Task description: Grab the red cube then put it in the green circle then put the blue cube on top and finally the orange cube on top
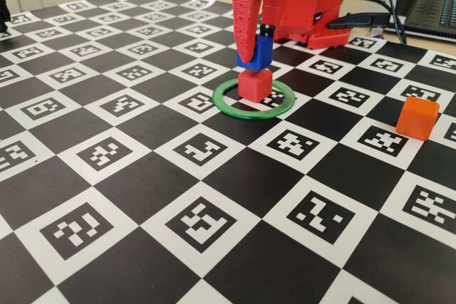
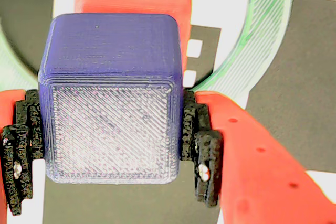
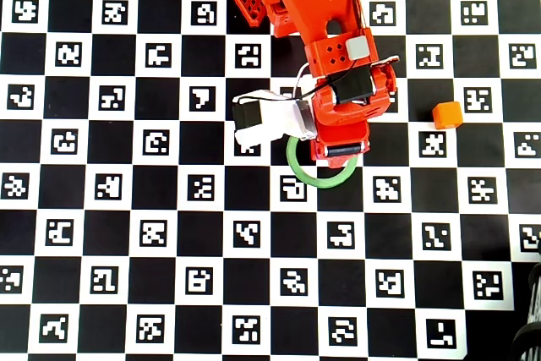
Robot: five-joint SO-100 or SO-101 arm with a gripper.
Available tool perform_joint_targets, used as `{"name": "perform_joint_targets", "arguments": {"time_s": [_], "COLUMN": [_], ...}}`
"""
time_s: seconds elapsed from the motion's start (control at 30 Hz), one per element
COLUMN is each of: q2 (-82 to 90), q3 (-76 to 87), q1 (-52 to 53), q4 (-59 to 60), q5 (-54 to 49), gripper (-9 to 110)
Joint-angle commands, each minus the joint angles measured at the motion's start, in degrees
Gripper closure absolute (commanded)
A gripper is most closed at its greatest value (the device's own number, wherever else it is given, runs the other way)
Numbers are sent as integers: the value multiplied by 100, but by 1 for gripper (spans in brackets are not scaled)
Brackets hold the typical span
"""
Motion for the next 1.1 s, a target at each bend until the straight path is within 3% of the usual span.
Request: {"name": "perform_joint_targets", "arguments": {"time_s": [0.0, 1.07], "q2": [70, -35], "q3": [-26, 79], "q1": [35, 35], "q4": [9, -202], "q5": [26, 35], "gripper": [92, 92]}}
